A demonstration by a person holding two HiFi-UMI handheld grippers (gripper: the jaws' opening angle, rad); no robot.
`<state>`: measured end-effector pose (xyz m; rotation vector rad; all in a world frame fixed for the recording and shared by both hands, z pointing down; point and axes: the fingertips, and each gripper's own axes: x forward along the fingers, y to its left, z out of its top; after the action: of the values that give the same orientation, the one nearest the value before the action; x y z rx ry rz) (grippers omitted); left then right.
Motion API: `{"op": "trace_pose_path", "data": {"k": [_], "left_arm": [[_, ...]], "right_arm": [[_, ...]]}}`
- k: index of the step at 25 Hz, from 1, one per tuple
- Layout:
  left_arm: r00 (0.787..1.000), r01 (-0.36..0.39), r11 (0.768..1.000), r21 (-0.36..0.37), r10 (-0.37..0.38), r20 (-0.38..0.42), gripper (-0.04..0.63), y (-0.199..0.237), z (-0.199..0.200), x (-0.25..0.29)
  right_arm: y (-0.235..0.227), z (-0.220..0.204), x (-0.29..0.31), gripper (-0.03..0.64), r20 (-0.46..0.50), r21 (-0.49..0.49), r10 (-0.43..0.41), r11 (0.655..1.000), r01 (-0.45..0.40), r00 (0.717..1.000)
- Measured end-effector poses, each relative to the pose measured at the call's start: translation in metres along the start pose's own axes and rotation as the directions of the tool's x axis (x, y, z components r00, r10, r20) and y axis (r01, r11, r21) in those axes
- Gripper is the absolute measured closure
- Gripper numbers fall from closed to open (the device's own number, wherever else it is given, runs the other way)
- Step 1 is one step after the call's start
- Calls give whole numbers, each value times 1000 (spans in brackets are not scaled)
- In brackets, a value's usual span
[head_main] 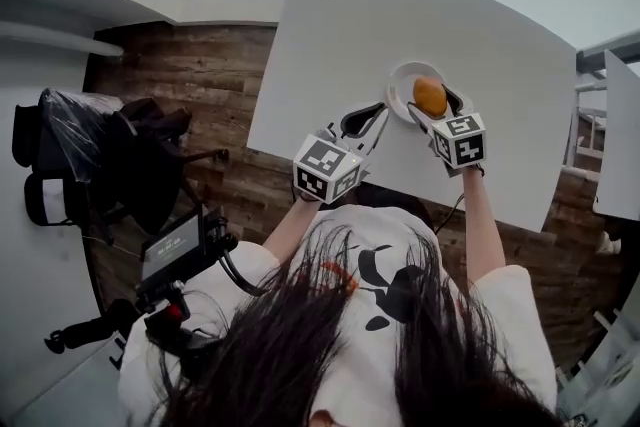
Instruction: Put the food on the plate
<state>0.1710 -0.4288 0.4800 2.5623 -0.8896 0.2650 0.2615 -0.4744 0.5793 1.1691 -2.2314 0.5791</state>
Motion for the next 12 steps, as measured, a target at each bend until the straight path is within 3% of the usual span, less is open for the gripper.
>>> {"op": "trace_pose_path", "data": {"k": [4, 12], "left_arm": [[1000, -18, 1000, -10, 18, -5, 589, 3, 0, 2], [999, -40, 999, -24, 40, -7, 589, 10, -1, 1]], "right_arm": [[-7, -9, 23, 245, -66, -73, 34, 997, -39, 997], [-11, -19, 39, 245, -121, -114, 50, 991, -64, 991]]}}
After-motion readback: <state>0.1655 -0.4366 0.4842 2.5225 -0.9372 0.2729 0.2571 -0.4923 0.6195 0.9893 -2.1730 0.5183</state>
